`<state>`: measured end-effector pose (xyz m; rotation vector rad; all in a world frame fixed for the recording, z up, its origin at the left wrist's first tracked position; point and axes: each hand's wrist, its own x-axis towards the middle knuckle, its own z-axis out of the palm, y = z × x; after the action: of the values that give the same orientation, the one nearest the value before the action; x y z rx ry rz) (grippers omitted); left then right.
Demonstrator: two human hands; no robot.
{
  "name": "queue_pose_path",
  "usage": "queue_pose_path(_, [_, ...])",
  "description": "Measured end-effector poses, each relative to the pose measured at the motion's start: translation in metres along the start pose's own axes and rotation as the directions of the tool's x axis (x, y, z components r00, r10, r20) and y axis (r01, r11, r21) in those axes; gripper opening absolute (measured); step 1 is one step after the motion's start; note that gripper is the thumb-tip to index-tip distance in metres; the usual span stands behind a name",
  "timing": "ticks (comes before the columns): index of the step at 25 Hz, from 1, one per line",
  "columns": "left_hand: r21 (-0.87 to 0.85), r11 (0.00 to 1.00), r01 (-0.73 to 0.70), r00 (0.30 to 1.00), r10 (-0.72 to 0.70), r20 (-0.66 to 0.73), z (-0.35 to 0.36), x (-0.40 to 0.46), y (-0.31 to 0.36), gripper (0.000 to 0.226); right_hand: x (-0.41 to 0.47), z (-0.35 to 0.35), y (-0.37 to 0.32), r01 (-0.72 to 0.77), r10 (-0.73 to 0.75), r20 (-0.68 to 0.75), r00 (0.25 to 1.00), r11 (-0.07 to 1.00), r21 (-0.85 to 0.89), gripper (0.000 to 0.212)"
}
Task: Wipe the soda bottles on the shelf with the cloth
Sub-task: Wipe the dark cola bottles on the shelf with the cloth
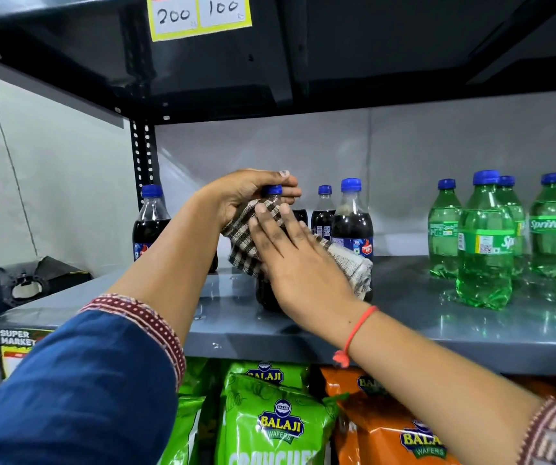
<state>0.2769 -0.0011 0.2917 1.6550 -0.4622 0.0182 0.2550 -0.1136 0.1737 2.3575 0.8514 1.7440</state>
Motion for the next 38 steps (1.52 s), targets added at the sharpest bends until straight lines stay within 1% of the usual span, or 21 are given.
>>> queue_pose_path(1, [-0.002,1.000,0.000,1.000,0.000,0.003,0.000,0.000,0.001,0.021,0.000,-0.001,-0.009,-0.092,0.092,-0.001,0.996,0.995,0.030,0.055])
queue_pose_path(3, [-0.009,1.000,-0.001,1.000,0.001,-0.003,0.000,-0.002,0.001,0.025,-0.001,-0.002,-0.023,-0.202,0.196,0.055,0.979,0.969,0.142,0.054])
queue_pose_path(5, [-0.015,1.000,0.000,1.000,-0.001,-0.009,-0.001,-0.003,0.001,0.026,0.000,-0.003,-0.025,-0.252,0.230,0.110,0.967,0.930,0.267,0.053])
queue_pose_path(6, [-0.016,1.000,0.002,1.000,-0.002,-0.004,-0.001,-0.003,0.001,0.026,0.001,-0.004,-0.023,-0.245,0.234,0.072,0.970,0.928,0.281,0.048])
queue_pose_path(7, [-0.019,1.000,0.003,1.000,-0.003,0.004,-0.002,-0.003,0.001,0.024,0.002,-0.003,-0.021,-0.218,0.222,0.014,0.975,0.940,0.264,0.045])
queue_pose_path(9, [-0.022,1.000,0.008,1.000,-0.008,0.020,-0.003,0.000,0.000,0.021,0.004,-0.002,-0.017,-0.171,0.195,-0.081,0.977,0.956,0.238,0.045])
queue_pose_path(10, [-0.019,1.000,0.011,1.000,-0.011,0.022,-0.004,0.002,0.000,0.021,0.005,-0.003,-0.014,-0.146,0.172,-0.096,0.980,0.960,0.237,0.042])
queue_pose_path(12, [-0.019,1.000,0.011,1.000,-0.011,0.022,-0.004,0.003,-0.001,0.021,0.008,-0.008,-0.008,-0.083,0.109,-0.115,0.987,0.974,0.209,0.027])
queue_pose_path(14, [-0.028,1.000,0.004,1.000,-0.004,0.017,-0.004,0.004,-0.001,0.022,0.009,-0.012,-0.002,0.004,0.013,-0.140,0.990,0.993,0.115,0.017])
queue_pose_path(15, [-0.023,1.000,-0.003,1.000,0.003,0.012,-0.004,0.004,-0.001,0.023,0.007,-0.012,-0.001,0.054,-0.045,-0.127,0.991,0.996,0.064,0.016])
queue_pose_path(16, [-0.002,1.000,-0.013,1.000,0.013,0.007,-0.004,0.003,-0.002,0.025,0.005,-0.010,0.000,0.115,-0.112,-0.102,0.988,0.993,0.022,0.021])
queue_pose_path(18, [0.053,0.998,-0.033,0.999,0.033,-0.003,-0.005,0.002,-0.002,0.027,0.006,-0.004,0.008,0.252,-0.255,-0.038,0.966,0.966,-0.055,0.041])
queue_pose_path(20, [0.038,0.999,-0.022,1.000,0.022,-0.005,-0.006,0.003,-0.003,0.025,0.011,-0.001,0.022,0.342,-0.340,0.035,0.940,0.933,-0.114,0.052])
queue_pose_path(22, [-0.001,1.000,0.009,1.000,-0.009,0.004,-0.005,0.002,-0.002,0.023,0.014,0.001,0.028,0.336,-0.332,0.053,0.942,0.936,-0.107,0.055])
queue_pose_path(24, [0.018,1.000,0.010,1.000,-0.010,-0.001,-0.006,0.001,-0.001,0.024,0.011,0.003,0.022,0.314,-0.312,0.046,0.949,0.947,-0.070,0.054])
queue_pose_path(27, [0.031,1.000,0.003,1.000,-0.003,-0.007,-0.004,0.000,-0.001,0.025,0.010,0.003,0.022,0.358,-0.354,0.055,0.934,0.929,-0.091,0.052])
queue_pose_path(29, [0.008,1.000,0.014,1.000,-0.014,0.006,-0.003,0.000,0.000,0.024,0.014,0.000,0.024,0.321,-0.319,0.042,0.947,0.943,-0.083,0.053])
queue_pose_path(31, [0.003,1.000,0.005,1.000,-0.005,-0.012,-0.004,0.000,-0.001,0.024,0.012,0.002,0.023,0.390,-0.389,0.040,0.921,0.919,-0.056,0.050])
queue_pose_path(33, [0.000,1.000,-0.003,1.000,0.003,-0.017,-0.004,0.001,-0.002,0.024,0.008,0.003,0.026,0.467,-0.464,0.057,0.884,0.880,-0.087,0.050])
queue_pose_path(36, [-0.001,1.000,0.009,1.000,-0.009,-0.005,-0.005,0.001,-0.002,0.023,0.010,0.000,0.031,0.405,-0.404,0.023,0.914,0.911,-0.082,0.052])
queue_pose_path(38, [0.011,1.000,-0.006,1.000,0.006,-0.014,-0.004,0.001,-0.002,0.023,0.003,0.002,0.028,0.473,-0.471,0.045,0.881,0.880,-0.051,0.050])
